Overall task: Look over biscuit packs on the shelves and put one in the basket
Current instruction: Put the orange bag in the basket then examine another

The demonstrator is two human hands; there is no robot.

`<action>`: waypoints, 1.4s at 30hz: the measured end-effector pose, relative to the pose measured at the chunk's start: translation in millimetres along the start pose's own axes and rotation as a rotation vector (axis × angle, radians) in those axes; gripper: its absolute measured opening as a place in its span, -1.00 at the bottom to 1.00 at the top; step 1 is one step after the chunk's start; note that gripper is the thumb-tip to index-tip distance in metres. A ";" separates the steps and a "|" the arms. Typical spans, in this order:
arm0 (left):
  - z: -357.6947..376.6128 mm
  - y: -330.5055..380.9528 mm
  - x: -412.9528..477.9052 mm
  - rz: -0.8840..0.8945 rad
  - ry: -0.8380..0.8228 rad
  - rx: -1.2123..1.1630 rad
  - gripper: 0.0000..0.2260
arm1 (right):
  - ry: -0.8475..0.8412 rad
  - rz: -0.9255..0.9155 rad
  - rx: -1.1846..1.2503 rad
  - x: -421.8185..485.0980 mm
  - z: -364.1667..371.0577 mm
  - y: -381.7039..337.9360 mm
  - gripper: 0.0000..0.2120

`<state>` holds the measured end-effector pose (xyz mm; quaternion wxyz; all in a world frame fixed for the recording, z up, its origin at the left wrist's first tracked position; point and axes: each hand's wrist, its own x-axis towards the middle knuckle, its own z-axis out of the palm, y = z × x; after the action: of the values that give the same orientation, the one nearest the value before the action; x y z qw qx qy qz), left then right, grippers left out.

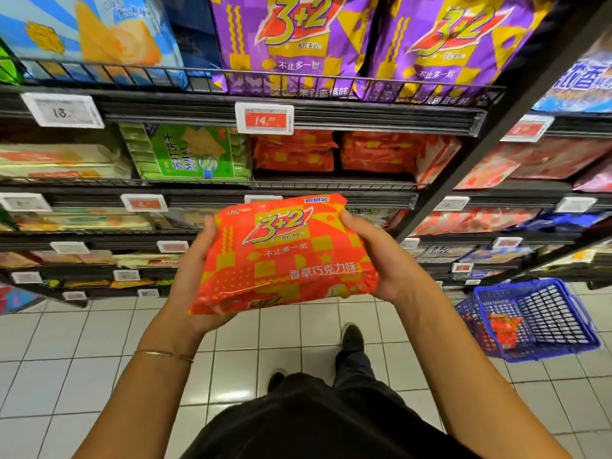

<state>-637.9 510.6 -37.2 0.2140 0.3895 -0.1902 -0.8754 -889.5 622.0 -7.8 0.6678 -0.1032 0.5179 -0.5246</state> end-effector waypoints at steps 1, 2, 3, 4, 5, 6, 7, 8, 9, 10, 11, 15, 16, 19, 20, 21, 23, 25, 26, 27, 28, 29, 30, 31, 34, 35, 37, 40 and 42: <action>0.6 -1.4 2.1 -0.005 -0.007 -0.002 -0.44 | 0.014 -0.001 0.009 0.8 -0.3 1.0 -0.60; 4.6 -1.4 -0.2 -0.014 -0.028 0.056 -0.57 | 0.019 -0.003 0.010 2.8 -1.6 2.6 -0.62; 6.3 -1.9 -1.3 -0.033 -0.044 0.062 -0.66 | 0.026 -0.006 0.000 3.8 -0.4 3.5 -0.65; 4.8 -2.4 1.2 -0.035 -0.020 0.069 -0.69 | 0.032 -0.010 -0.026 5.7 -1.9 5.1 -0.68; 2.9 -2.9 2.7 -0.041 -0.011 0.045 -0.69 | 0.052 -0.010 -0.044 7.6 -2.4 6.4 -0.68; 2.7 -3.9 2.7 -0.033 0.016 0.029 -0.68 | 0.077 -0.009 -0.055 9.8 -4.4 8.0 -0.67; 1.2 -5.9 4.4 -0.041 0.031 0.013 -0.67 | 0.102 -0.005 -0.046 10.0 -4.4 8.8 -0.65; 1.3 -6.2 5.0 -0.037 0.063 0.011 -0.66 | 0.122 0.005 -0.037 11.5 -6.5 9.8 -0.63; 0.8 -7.4 5.5 -0.047 0.074 0.008 -0.65 | 0.133 0.013 -0.032 10.8 -6.8 9.9 -0.63; 0.6 -7.4 5.9 -0.054 0.065 0.022 -0.64 | 0.132 0.020 -0.039 11.4 -8.8 10.2 -0.63; 1.7 -6.3 6.1 -0.059 0.047 0.036 -0.63 | 0.120 0.022 -0.037 9.4 -7.9 8.7 -0.65; 6.0 3.0 5.5 -0.091 -0.054 0.155 -0.62 | 0.085 0.019 -0.055 5.3 -13.1 1.5 -0.70; 7.4 4.6 3.2 -0.107 -0.108 0.164 -0.59 | 0.082 0.014 -0.075 4.6 -15.3 1.2 -0.73; 7.5 6.2 1.6 -0.049 -0.189 0.266 -0.36 | 0.072 -0.060 -0.132 4.7 -18.2 1.5 -0.68; 7.6 4.9 3.2 0.038 -0.155 0.386 -0.36 | 0.046 -0.110 -0.164 5.7 -19.8 1.2 -0.63; 9.0 3.7 3.8 0.140 -0.096 0.524 -0.37 | 0.020 -0.166 -0.198 5.7 -20.4 0.4 -0.59; 11.7 1.2 4.3 0.337 0.009 0.743 -0.36 | 0.014 -0.300 -0.265 7.9 -23.7 1.3 -0.50; 12.5 -0.9 2.3 0.503 0.046 0.840 -0.41 | 0.074 -0.440 -0.340 9.1 -26.0 3.6 -0.44; 12.3 -1.6 0.8 0.574 0.038 0.872 -0.42 | 0.091 -0.505 -0.381 8.8 -26.2 4.8 -0.42; 13.2 -1.7 -1.2 0.638 0.020 0.900 -0.43 | 0.089 -0.564 -0.412 8.0 -25.2 5.9 -0.41; 13.4 -1.4 -2.6 0.692 0.000 0.931 -0.45 | 0.077 -0.613 -0.429 6.6 -24.5 7.0 -0.41; 14.4 -0.5 -4.3 0.738 -0.014 0.958 -0.48 | 0.070 -0.649 -0.436 4.6 -23.3 7.5 -0.42; 15.2 0.6 -5.0 0.772 -0.016 0.982 -0.51 | 0.069 -0.674 -0.444 2.7 -22.2 6.9 -0.44; 15.7 2.2 -5.4 0.791 -0.012 0.996 -0.53 | 0.070 -0.691 -0.454 1.3 -21.5 5.9 -0.46; 15.2 4.7 -3.2 0.805 -0.009 0.988 -0.47 | 0.074 -0.675 -0.465 0.4 -20.8 3.2 -0.44; 15.3 3.9 -2.4 0.784 0.015 0.961 -0.44 | 0.078 -0.642 -0.451 0.8 -20.9 2.8 -0.44; 17.1 -0.2 -2.6 0.690 0.090 0.825 -0.38 | 0.083 -0.575 -0.384 0.6 -22.3 1.1 -0.46; 19.1 -11.5 -0.1 0.525 0.094 0.522 -0.58 | 0.000 -0.511 -0.243 -3.5 -24.3 -2.6 -0.50; 24.1 -19.1 -1.0 0.352 0.062 0.337 -0.68 | -0.055 -0.455 -0.133 -8.8 -22.0 -2.0 -0.56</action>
<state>-660.1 531.1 -31.2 0.3011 0.4072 -0.3917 -0.7681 -907.5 637.2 -11.0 0.5378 -0.2753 0.4966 -0.6232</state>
